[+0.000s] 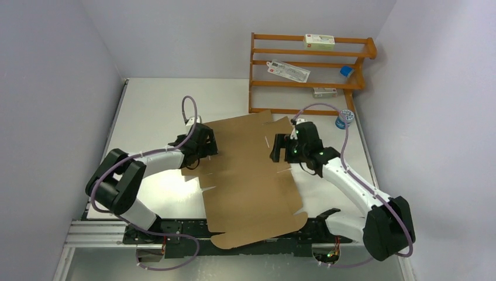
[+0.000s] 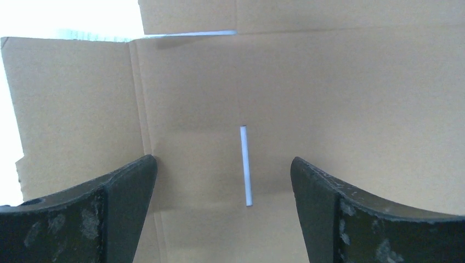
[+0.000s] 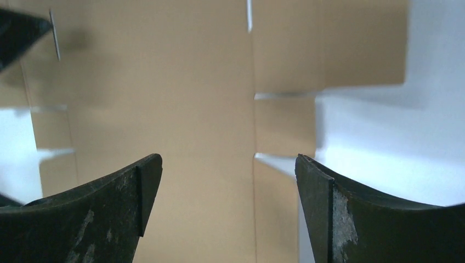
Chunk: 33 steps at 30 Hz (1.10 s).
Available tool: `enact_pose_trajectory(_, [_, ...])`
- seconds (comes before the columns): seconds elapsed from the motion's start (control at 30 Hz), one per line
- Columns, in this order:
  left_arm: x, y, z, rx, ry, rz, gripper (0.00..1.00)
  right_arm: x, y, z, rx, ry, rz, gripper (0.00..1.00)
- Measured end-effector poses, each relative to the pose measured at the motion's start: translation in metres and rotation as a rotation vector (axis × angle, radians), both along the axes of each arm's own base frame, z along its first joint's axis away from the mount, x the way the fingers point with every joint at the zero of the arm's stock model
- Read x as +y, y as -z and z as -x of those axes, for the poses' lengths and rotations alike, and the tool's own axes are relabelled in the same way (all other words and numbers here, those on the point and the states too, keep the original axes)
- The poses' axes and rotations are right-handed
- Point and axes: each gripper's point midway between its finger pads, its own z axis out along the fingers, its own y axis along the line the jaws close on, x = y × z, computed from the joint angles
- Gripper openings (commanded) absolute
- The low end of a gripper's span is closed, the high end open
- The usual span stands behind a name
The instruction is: Fold the paper box
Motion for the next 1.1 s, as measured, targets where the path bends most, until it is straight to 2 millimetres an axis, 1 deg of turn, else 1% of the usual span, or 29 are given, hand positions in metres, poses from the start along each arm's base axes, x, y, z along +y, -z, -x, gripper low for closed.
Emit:
enact_pose_trajectory(0.07, [-0.002, -0.007, 0.000, 0.001, 0.006, 0.005, 0.97, -0.010, -0.007, -0.023, -0.047, 0.041, 0.007, 0.97])
enact_pose_trajectory(0.13, [-0.005, -0.017, -0.005, -0.012, 0.009, 0.017, 0.96, -0.016, -0.010, -0.044, -0.082, 0.072, 0.006, 0.96])
enact_pose_trajectory(0.2, [-0.011, -0.029, -0.012, -0.034, 0.013, 0.036, 0.96, -0.024, -0.008, -0.065, -0.109, 0.112, 0.003, 0.94])
enact_pose_trajectory(0.27, [-0.014, -0.032, -0.015, -0.041, 0.018, 0.047, 0.96, -0.028, -0.001, -0.082, -0.122, 0.139, -0.004, 0.93])
enact_pose_trajectory(0.3, [-0.017, -0.030, -0.013, -0.030, 0.030, 0.054, 0.96, -0.025, 0.010, -0.097, -0.125, 0.140, -0.015, 0.91])
enact_pose_trajectory(0.33, [-0.017, -0.029, -0.013, -0.028, 0.031, 0.055, 0.95, -0.025, 0.011, -0.098, -0.124, 0.138, -0.017, 0.91])
enact_pose_trajectory(0.4, [-0.019, -0.022, -0.012, -0.009, 0.041, 0.055, 0.95, -0.017, 0.018, -0.105, -0.121, 0.121, -0.038, 0.91])
enact_pose_trajectory(0.43, [-0.021, -0.017, -0.011, 0.004, 0.049, 0.057, 0.95, -0.013, 0.021, -0.111, -0.124, 0.113, -0.048, 0.91])
enact_pose_trajectory(0.5, [-0.024, -0.004, -0.008, 0.038, 0.065, 0.052, 0.95, -0.010, 0.031, -0.117, -0.116, 0.109, -0.055, 0.91])
enact_pose_trajectory(0.53, [-0.023, 0.003, -0.007, 0.052, 0.074, 0.036, 0.95, -0.010, 0.036, -0.116, -0.104, 0.110, -0.054, 0.91])
enact_pose_trajectory(0.63, [-0.028, 0.003, -0.012, 0.036, 0.092, 0.044, 0.94, -0.011, 0.048, -0.108, -0.080, 0.110, -0.051, 0.91])
enact_pose_trajectory(0.7, [-0.031, 0.003, -0.015, 0.024, 0.102, 0.050, 0.94, -0.013, 0.056, -0.097, -0.059, 0.110, -0.051, 0.90])
enact_pose_trajectory(0.77, [-0.035, 0.002, -0.019, 0.011, 0.116, 0.060, 0.94, -0.016, 0.066, -0.083, -0.026, 0.111, -0.051, 0.90])
enact_pose_trajectory(0.87, [-0.041, 0.001, -0.022, 0.003, 0.136, 0.071, 0.94, -0.017, 0.066, -0.069, -0.032, 0.111, -0.060, 0.90])
enact_pose_trajectory(0.97, [-0.047, -0.001, -0.022, 0.005, 0.160, 0.090, 0.96, -0.018, 0.066, -0.048, -0.023, 0.107, -0.048, 0.90])
enact_pose_trajectory(1.03, [-0.051, -0.003, -0.018, 0.015, 0.175, 0.108, 0.95, -0.017, 0.062, -0.038, -0.014, 0.094, -0.038, 0.90])
enact_pose_trajectory(1.1, [-0.051, -0.010, -0.016, 0.024, 0.176, 0.138, 0.94, -0.017, 0.053, -0.034, -0.021, 0.086, -0.026, 0.91])
